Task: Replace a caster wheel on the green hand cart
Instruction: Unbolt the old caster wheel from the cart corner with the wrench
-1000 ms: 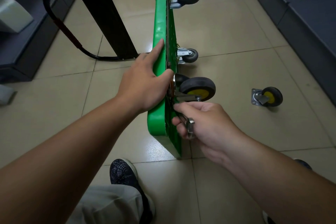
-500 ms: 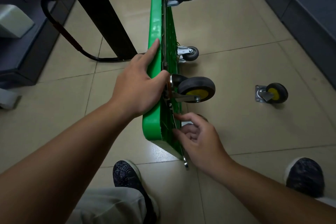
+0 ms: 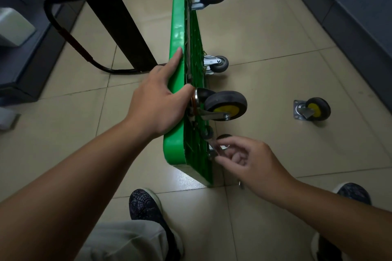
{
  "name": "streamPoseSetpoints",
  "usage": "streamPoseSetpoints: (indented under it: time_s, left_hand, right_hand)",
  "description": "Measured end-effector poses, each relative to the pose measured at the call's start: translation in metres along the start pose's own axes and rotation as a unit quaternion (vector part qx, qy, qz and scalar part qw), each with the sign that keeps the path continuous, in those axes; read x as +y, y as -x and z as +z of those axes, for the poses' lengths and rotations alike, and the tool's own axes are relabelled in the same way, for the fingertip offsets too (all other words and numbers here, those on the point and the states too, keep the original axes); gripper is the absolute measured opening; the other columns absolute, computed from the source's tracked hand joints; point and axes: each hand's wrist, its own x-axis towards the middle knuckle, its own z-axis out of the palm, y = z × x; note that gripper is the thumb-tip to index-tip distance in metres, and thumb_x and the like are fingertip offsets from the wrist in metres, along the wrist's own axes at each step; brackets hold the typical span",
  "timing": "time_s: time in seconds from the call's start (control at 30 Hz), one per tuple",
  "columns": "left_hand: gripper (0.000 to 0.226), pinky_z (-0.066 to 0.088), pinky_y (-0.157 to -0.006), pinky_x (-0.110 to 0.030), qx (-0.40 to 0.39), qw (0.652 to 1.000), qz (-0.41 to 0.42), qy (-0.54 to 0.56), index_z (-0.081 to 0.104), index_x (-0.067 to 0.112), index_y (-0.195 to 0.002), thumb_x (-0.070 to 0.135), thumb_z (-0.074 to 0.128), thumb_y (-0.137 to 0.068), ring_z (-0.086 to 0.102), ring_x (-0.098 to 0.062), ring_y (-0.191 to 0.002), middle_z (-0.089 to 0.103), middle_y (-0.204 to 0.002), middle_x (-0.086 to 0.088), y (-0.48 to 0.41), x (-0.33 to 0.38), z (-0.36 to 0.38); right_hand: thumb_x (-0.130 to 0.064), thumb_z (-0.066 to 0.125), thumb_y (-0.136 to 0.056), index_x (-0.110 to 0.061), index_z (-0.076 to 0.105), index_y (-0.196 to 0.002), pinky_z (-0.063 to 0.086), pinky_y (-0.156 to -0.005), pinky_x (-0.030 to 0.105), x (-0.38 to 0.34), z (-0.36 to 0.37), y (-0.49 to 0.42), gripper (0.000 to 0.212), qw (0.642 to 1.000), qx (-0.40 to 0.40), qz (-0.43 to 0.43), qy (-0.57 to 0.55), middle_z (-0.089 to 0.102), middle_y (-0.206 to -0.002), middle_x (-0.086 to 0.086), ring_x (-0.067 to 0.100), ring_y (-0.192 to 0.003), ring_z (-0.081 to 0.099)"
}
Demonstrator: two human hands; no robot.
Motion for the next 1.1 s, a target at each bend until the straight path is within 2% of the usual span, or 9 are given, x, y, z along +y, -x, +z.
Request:
streamPoseSetpoints:
  time_s: [0.1, 0.2, 0.4, 0.57, 0.7, 0.8, 0.9, 1.0, 1.1]
  left_hand:
    - [0.082, 0.051, -0.093, -0.044, 0.004, 1.000, 0.000, -0.009, 0.017, 0.055, -0.159, 0.056, 0.045, -0.082, 0.054, -0.016, -0.106, 0.044, -0.117, 0.013, -0.002, -0.001, 0.001]
    - [0.081, 0.048, -0.087, -0.039, 0.009, 1.000, 0.001, -0.010, 0.017, 0.054, -0.159, 0.055, 0.046, -0.083, 0.053, -0.016, -0.102, 0.046, -0.114, 0.010, -0.002, -0.003, 0.002]
    - [0.074, 0.040, -0.081, -0.034, 0.018, 1.000, 0.005, -0.009, 0.018, 0.055, -0.158, 0.049, 0.055, -0.094, 0.051, -0.015, -0.101, 0.047, -0.114, 0.012, -0.004, -0.010, 0.004]
    - [0.074, 0.036, -0.080, -0.033, 0.020, 1.000, 0.007, -0.019, 0.018, 0.054, -0.159, 0.050, 0.054, -0.094, 0.050, -0.016, -0.099, 0.047, -0.113, 0.010, -0.005, -0.010, 0.005]
    - [0.075, 0.039, -0.081, -0.034, 0.020, 1.000, 0.005, -0.012, 0.018, 0.054, -0.158, 0.052, 0.053, -0.092, 0.051, -0.016, -0.101, 0.048, -0.113, 0.010, -0.005, -0.010, 0.005]
    - [0.073, 0.037, -0.081, -0.033, 0.026, 1.000, 0.008, -0.013, 0.019, 0.054, -0.158, 0.049, 0.056, -0.096, 0.051, -0.017, -0.100, 0.048, -0.111, 0.010, -0.005, -0.010, 0.006]
    - [0.072, 0.035, -0.081, -0.033, 0.028, 0.999, 0.005, -0.017, 0.019, 0.055, -0.158, 0.048, 0.056, -0.097, 0.050, -0.016, -0.101, 0.049, -0.113, 0.011, -0.006, -0.010, 0.007]
    - [0.072, 0.034, -0.081, -0.032, 0.029, 0.999, 0.005, -0.020, 0.019, 0.055, -0.158, 0.049, 0.056, -0.097, 0.050, -0.015, -0.101, 0.049, -0.114, 0.011, -0.005, -0.010, 0.007]
    - [0.072, 0.033, -0.079, -0.032, 0.027, 0.999, 0.006, -0.022, 0.019, 0.055, -0.158, 0.049, 0.056, -0.097, 0.050, -0.015, -0.100, 0.049, -0.114, 0.011, -0.004, -0.009, 0.007]
  right_hand:
    - [-0.019, 0.083, -0.086, -0.043, 0.054, -0.137, 0.050, -0.058, 0.025, -0.023, 0.002, 0.022, 0.063, 0.995, -0.065, 0.050, -0.054, 0.068, -0.079, 0.009, 0.011, -0.056, 0.056]
    - [-0.014, 0.079, -0.088, -0.035, 0.046, -0.146, 0.049, -0.051, 0.023, -0.043, 0.010, 0.029, 0.070, 0.990, -0.056, 0.085, -0.093, 0.072, -0.075, 0.011, 0.015, -0.049, 0.060]
    - [-0.015, 0.072, -0.093, -0.021, 0.047, -0.123, 0.045, -0.047, 0.018, -0.063, 0.026, 0.022, 0.039, 0.974, 0.002, 0.162, -0.156, 0.076, -0.071, 0.008, 0.012, -0.046, 0.060]
    - [-0.007, 0.073, -0.092, -0.003, 0.058, -0.096, 0.040, -0.041, 0.018, -0.073, 0.036, 0.010, 0.016, 0.960, 0.058, 0.179, -0.205, 0.064, -0.050, 0.006, 0.013, -0.039, 0.052]
    - [-0.006, 0.069, -0.093, -0.004, 0.057, -0.101, 0.034, -0.038, 0.016, -0.082, 0.043, -0.002, 0.015, 0.943, 0.051, 0.192, -0.266, 0.056, -0.044, 0.006, 0.011, -0.034, 0.043]
    - [-0.011, 0.068, -0.094, -0.007, 0.058, -0.111, 0.034, -0.037, 0.015, -0.089, 0.041, -0.010, 0.020, 0.943, 0.034, 0.199, -0.264, 0.053, -0.044, 0.005, 0.010, -0.036, 0.043]
    - [-0.009, 0.067, -0.094, -0.004, 0.061, -0.113, 0.031, -0.035, 0.015, -0.092, 0.037, -0.019, 0.020, 0.932, 0.035, 0.216, -0.288, 0.060, -0.053, 0.010, 0.009, -0.038, 0.045]
    - [-0.011, 0.069, -0.095, -0.003, 0.064, -0.114, 0.034, -0.037, 0.015, -0.094, 0.035, -0.025, 0.022, 0.918, 0.024, 0.235, -0.318, 0.067, -0.061, 0.010, 0.017, -0.052, 0.048]
    - [-0.010, 0.070, -0.093, -0.005, 0.062, -0.113, 0.034, -0.036, 0.016, -0.091, 0.037, -0.025, 0.022, 0.923, 0.028, 0.227, -0.309, 0.065, -0.059, 0.010, 0.015, -0.046, 0.048]
